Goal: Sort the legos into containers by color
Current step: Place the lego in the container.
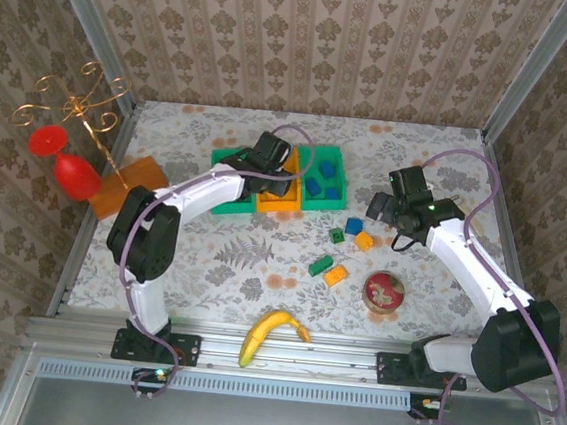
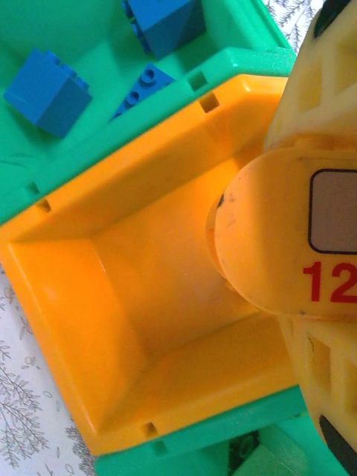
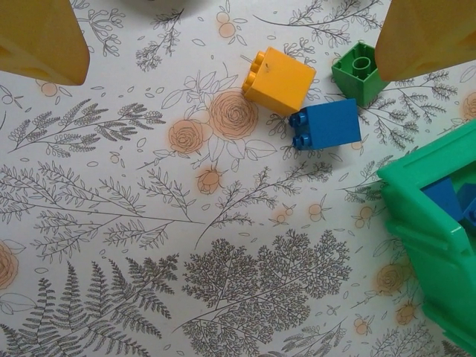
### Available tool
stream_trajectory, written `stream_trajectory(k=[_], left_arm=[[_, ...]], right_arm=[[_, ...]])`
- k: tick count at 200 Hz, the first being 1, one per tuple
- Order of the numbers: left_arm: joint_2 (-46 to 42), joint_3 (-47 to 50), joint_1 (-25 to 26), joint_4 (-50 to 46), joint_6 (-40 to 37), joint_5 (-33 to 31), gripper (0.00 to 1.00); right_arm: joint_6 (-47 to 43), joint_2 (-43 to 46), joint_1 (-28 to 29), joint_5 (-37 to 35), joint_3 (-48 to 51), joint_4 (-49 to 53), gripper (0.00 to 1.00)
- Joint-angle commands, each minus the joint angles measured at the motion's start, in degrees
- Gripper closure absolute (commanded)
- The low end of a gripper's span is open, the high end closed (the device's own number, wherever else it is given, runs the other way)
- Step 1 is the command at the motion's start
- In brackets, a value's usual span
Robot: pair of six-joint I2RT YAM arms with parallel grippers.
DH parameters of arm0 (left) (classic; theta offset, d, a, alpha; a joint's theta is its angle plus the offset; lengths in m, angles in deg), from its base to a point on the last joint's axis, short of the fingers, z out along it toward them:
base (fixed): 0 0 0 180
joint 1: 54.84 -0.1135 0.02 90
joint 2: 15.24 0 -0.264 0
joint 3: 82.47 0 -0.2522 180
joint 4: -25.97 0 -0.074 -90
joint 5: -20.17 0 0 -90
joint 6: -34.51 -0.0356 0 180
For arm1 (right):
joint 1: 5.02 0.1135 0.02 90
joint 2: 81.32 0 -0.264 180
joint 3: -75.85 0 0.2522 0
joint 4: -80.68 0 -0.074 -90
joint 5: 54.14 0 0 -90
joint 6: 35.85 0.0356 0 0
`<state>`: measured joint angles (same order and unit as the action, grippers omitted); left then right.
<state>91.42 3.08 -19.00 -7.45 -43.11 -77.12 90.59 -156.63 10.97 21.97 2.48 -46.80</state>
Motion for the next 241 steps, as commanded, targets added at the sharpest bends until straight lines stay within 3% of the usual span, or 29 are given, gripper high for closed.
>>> stream_trajectory(k=[1,50,124,196,241], left_arm=[[2.6,-2.9,-1.2,-0.3,-0.5,1.4,0.54],[6.9,-6.9,-2.6,-0.8,-0.1,3.1,0.52],[7.3,-8.3,-3.0,-1.3,-0.2,3.6,0.37],[0.3,-4.2,-2.5,-1.0,1.6,5.0,0.31],[-6.9,2.6,-0.3,-0.6,3.7,4.8,0.20]], right_arm=[[0.4,1.7,-0.3,0.9,0.3,-0.8,0.00],[0.8,3.1,-0.2,1.3,1.1,-1.3,0.00],[0.8,3.3,-0.2,1.4,1.6,-1.4,0.00],[0.8,3.0,-0.2,1.3,1.7,-1.6,0.00],[1.1,2.8,-0.2,1.1,2.0,-1.7,0.00]])
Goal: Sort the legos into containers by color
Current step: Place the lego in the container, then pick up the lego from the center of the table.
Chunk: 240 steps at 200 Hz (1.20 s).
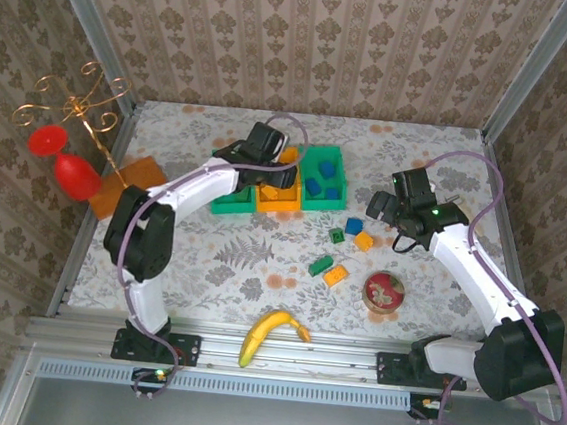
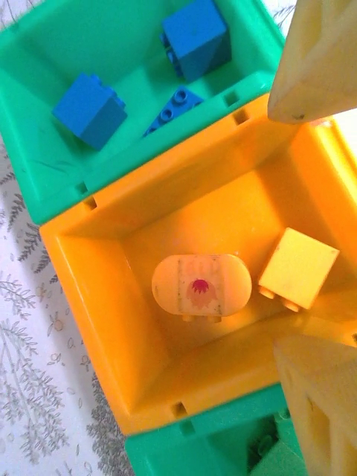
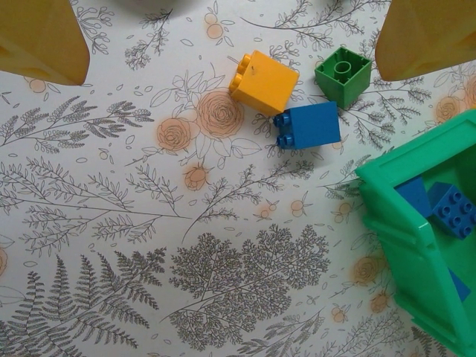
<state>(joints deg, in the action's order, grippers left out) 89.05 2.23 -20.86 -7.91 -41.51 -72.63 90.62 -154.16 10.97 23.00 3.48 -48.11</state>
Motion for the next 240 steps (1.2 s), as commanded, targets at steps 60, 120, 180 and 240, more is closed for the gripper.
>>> stream_trajectory(k=[60,120,180,240], left_arm=[[-13.9,14.4,8.0,1.4,2.0,0.2,0.00],[-17.9,21.3,15.5,5.2,0.1,0.9,0.00],[-17.3,25.3,23.0,9.6,0.0,1.1,0.00],[-10.6,23.3,28.2,8.6,0.1,2.3,0.06]], right_arm=[[1.3,0.1,-0.2,0.5,1.7,-1.2,0.00],[1.9,-0.7,-0.2,0.4,1.8,-1.2,0.00],[2.3,-1.4,-0.2,-0.3,1.7,-0.9,0.00],[2.3,-2.2,-0.2,-0.4,1.1,-0.6,0.00]])
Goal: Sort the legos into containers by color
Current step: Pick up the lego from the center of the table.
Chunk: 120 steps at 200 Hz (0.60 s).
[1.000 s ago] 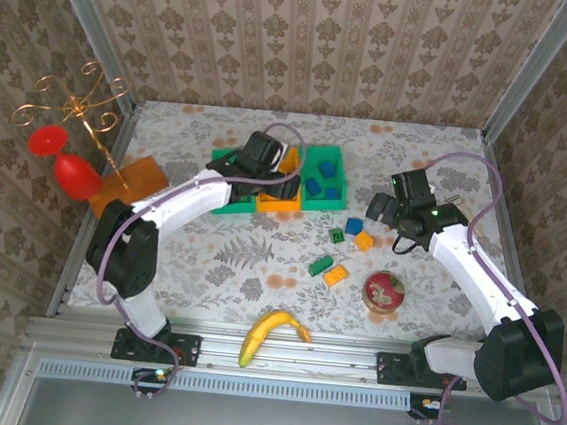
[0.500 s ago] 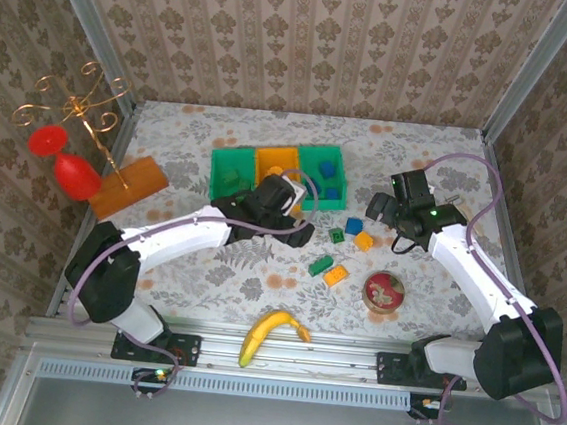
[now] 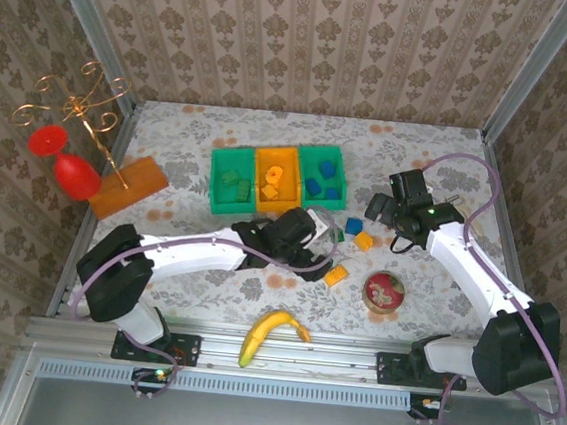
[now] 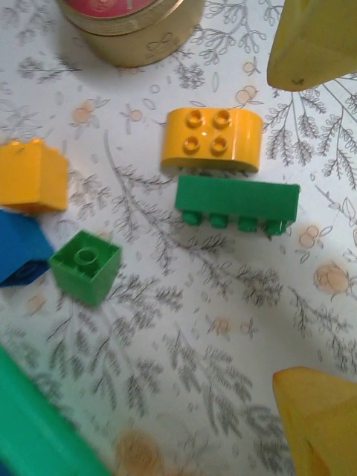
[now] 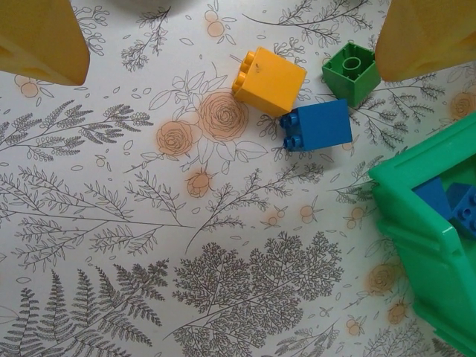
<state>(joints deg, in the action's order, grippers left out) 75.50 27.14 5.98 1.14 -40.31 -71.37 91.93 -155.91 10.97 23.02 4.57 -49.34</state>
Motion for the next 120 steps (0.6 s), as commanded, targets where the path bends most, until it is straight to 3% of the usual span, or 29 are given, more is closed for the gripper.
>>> stream_trajectory(k=[1,120], left_arm=[[3.0,-1.7,1.4,-0.4,-1.1,1.0,0.06],[13.2,-6.3,1.7,-2.8,-0.6,-0.8,0.40]], right_arm=[[1.0,-0.5,-0.2,-0.4,0.1,0.6,0.00],[0.8,-0.1,-0.2,-1.3,0.2,1.1,0.00]])
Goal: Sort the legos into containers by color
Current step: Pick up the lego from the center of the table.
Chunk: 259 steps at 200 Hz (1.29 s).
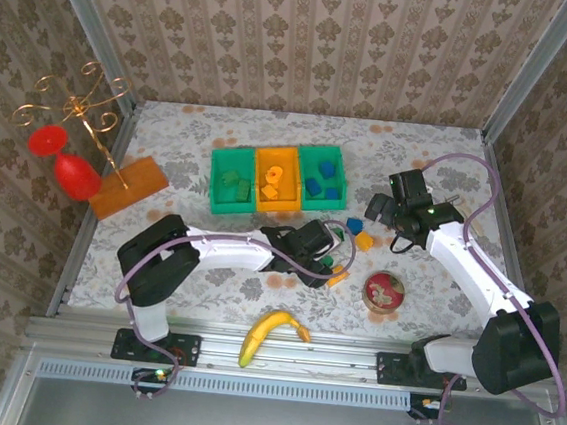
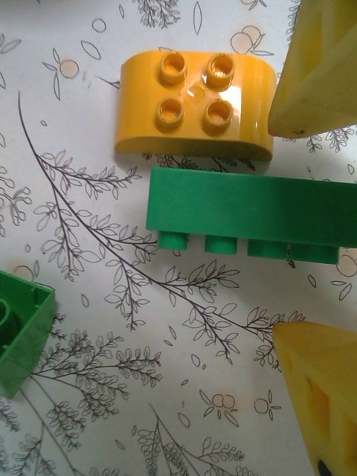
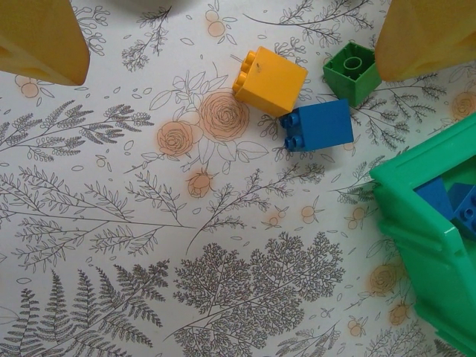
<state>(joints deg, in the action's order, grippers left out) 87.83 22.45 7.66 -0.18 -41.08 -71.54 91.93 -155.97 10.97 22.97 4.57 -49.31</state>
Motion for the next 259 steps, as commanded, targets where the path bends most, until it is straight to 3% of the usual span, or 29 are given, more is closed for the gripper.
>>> stream_trajectory(k=[1,67,179,259], left_arm=[[0.9,-1.6,0.0,-1.5,0.2,-0.7,0.40],[3.5,-1.9,-0.9,-1.2,1.2,0.0,0.53],[2.5,-1.1,-1.1,-1.1,2.1,-1.2,0.83],[-3.0,2.0,-1.5,0.0,3.5,-5.4,0.90]], right_arm=[[0.8,-0.1,-0.1,-1.3,0.2,1.0,0.00],[0.9,0.3,-0.3,-1.2,0.4,1.0,0.00],[1.3,0.6,-0.2,-0.9,0.6,0.8,0.00],[1.3,0.4,-0.2,-0.3,0.7,0.4,0.00]])
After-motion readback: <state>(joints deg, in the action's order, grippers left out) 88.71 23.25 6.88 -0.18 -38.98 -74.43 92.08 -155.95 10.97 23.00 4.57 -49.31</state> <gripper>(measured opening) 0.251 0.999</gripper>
